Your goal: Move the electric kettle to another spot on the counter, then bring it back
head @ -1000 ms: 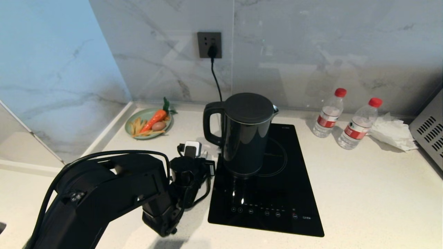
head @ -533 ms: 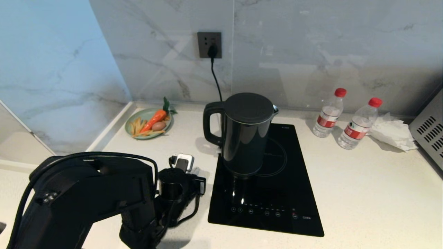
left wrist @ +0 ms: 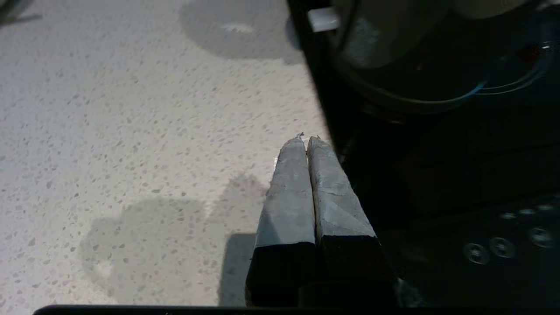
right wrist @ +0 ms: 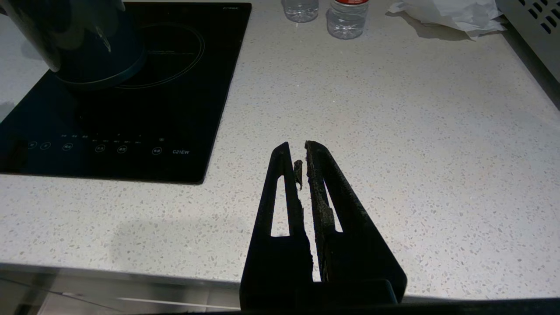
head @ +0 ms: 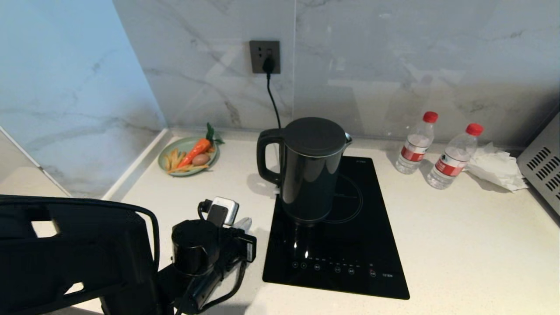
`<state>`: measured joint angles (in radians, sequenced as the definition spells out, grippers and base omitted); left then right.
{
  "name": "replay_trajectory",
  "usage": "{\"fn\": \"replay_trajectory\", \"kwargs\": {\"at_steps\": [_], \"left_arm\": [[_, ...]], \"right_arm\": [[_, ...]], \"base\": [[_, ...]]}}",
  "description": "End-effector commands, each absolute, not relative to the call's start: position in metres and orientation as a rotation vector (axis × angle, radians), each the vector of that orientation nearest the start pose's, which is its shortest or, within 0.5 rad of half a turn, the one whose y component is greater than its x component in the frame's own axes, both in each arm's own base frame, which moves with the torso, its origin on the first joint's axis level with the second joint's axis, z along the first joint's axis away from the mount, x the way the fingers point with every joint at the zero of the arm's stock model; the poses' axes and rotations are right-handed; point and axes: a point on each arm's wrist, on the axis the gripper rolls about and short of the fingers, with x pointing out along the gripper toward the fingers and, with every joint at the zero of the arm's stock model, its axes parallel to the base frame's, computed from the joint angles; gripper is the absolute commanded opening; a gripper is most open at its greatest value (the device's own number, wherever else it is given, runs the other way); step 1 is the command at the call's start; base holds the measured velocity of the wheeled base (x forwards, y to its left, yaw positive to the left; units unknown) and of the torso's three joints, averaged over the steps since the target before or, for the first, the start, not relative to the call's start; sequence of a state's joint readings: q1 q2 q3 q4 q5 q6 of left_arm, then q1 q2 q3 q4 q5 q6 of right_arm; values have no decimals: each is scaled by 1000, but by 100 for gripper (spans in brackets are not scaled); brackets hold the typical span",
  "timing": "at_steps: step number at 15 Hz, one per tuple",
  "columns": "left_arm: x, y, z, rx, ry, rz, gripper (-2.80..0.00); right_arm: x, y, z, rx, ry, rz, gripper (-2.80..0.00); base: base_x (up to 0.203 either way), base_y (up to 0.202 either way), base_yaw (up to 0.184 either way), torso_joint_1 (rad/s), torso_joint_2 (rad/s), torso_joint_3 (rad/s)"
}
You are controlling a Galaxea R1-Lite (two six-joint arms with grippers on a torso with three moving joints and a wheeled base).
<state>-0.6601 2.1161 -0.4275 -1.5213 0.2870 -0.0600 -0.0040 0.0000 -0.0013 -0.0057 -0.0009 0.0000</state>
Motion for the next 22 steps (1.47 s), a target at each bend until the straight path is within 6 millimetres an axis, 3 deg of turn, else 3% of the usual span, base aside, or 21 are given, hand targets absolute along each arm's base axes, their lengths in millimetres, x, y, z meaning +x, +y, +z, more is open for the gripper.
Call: {"fn": "replay_trajectory", "kwargs": {"at_steps": [1,5,7,10,14,15,20,22], "left_arm": [[231,-187,80,-8,104,-411,-280],[246,-191,78,-13,82,-387,-280],[272,-188,75,-14,56,-332,-280],[306,-170,86,-46,-19,-245,-280],[300,-162,106,-70,-66,-238,-280],[296,-159,108,-70,-64,-237,0],[278,-129,106,-45,-7,-257,0],[280,-134,112,-54,-37,-264,0]], "right_arm": [[-23,0,77,0,-8,-6,-280],[-23,0,77,0,-8,-5,-280],[-23,0,77,0,-8,-5,-280],[-23,0,77,0,-8,-6,-280],[-23,0,77,0,-8,-6,-280],[-23,0,77,0,-8,-6,-280],[-23,0,77,0,-8,-5,-280],[-23,0,77,0,-8,-6,-280]], "base": [[0,0,0,0,0,0],[0,0,0,0,0,0],[0,0,0,0,0,0],[0,0,0,0,0,0],[0,0,0,0,0,0],[0,0,0,0,0,0],[0,0,0,0,0,0],[0,0,0,0,0,0]]}}
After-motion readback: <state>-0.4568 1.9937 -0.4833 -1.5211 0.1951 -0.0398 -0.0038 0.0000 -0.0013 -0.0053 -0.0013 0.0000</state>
